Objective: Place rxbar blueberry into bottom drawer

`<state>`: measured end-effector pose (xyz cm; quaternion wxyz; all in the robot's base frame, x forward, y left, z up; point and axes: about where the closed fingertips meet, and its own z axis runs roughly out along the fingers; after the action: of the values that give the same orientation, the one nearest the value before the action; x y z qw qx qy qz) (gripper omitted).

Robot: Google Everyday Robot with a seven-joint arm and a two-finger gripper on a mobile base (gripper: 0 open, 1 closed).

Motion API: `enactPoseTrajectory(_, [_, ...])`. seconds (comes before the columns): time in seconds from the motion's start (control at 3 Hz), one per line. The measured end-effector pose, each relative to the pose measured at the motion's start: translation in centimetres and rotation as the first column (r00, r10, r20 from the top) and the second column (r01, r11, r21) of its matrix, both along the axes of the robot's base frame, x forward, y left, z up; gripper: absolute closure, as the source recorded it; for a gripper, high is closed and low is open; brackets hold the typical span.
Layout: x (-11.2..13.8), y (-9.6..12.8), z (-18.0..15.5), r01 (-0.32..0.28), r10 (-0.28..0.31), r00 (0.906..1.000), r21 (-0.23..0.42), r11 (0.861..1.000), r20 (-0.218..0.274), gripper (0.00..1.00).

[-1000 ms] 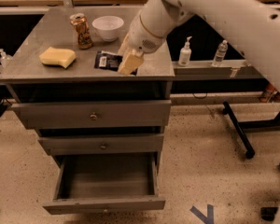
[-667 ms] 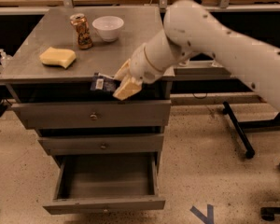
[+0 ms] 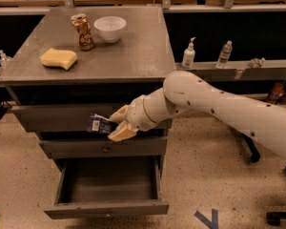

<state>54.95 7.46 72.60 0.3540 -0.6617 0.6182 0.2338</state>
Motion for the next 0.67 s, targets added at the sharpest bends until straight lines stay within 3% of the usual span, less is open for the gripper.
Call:
enactPoseTrajectory(0.33, [0.5,0.1,-2.5,0.0,-0.001,0.9989,-0.015,1.0,-0.047,1.0])
enactPoseTrajectory(0.67, [0.4,0.3,-9.2,0.014,-0.01,0.9972,0.058,0.998,-0.075,1.0])
